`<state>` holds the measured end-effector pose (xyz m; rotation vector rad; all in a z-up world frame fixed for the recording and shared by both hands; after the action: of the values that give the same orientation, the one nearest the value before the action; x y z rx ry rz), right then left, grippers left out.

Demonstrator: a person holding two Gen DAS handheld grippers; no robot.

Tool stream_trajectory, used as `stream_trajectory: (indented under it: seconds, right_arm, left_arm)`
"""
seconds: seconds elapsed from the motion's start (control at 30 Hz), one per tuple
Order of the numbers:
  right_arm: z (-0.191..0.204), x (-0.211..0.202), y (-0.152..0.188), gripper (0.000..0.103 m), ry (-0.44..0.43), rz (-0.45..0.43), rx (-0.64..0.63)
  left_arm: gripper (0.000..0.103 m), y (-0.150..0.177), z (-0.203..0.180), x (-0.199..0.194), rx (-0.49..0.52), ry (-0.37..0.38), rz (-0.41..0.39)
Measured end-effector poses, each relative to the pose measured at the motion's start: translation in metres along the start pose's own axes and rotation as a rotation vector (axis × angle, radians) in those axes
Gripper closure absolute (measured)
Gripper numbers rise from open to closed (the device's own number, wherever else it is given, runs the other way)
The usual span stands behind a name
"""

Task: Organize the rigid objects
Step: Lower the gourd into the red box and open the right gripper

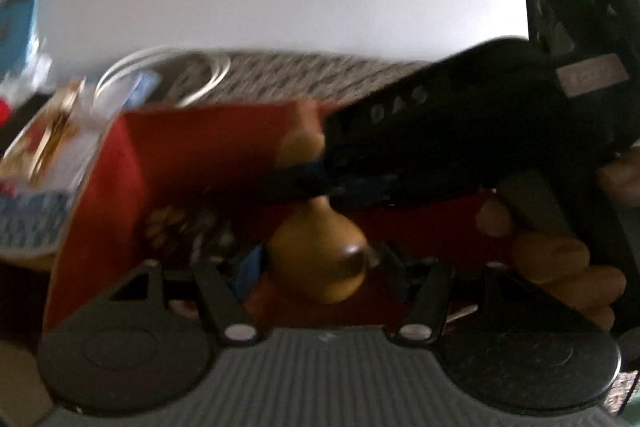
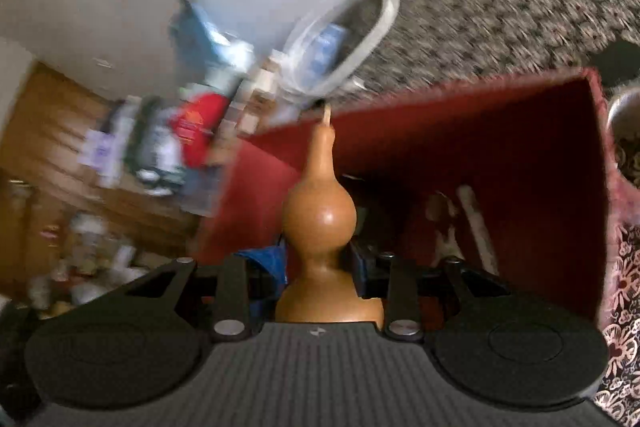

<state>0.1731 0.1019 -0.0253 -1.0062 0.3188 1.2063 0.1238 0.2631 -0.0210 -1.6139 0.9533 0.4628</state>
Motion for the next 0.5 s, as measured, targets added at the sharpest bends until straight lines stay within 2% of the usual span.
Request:
stream_trajectory:
  seconds: [0.1, 0.17, 0.27, 0.4, 0.43, 0.5]
  right_arm:
    - [-0.005, 0.028, 0.003, 0.086, 0.104, 0.063, 0.027]
    - [-0.010, 0.034, 0.005, 0.083, 0.141, 0.074, 0.053]
    - [-0.012, 0.026, 0.003, 0.083, 0.130, 0.031, 0.088]
    - [-0.009, 0.014, -0.001, 0.084, 0.136, -0.057, 0.050]
    - [-0.006, 0.008, -0.001, 0.084, 0.124, -0.095, 0.028]
    - [0.001, 0.001, -0.003, 0.084, 0.032, -0.142, -0.015]
  left_arm:
    - [0.041, 0.005, 0.020, 0.006, -0.023, -0.016, 0.038]
    - [0.041, 0.009, 0.029, 0.003, -0.024, -0.022, 0.046]
    - [0.041, 0.011, 0.038, 0.001, -0.030, -0.016, 0.044]
    - [0.040, 0.009, 0.036, 0.000, -0.035, -0.013, 0.035]
    - [0.040, 0.009, 0.035, -0.001, -0.033, -0.010, 0.030]
    - [0.039, 0.014, 0.030, -0.012, -0.025, -0.010, 0.018]
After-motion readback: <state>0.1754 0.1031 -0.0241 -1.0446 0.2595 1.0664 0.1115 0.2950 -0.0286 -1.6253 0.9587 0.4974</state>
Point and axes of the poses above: each gripper's, at about its wrist camera, not at the fingertips, and x roughly the way its jaws point, z to its left, y to its underside, the point moved 2 cm from there along x, roughly the way its jaws point, and after that the axes turned 11 degrees about -x, right-handed, at the moved point
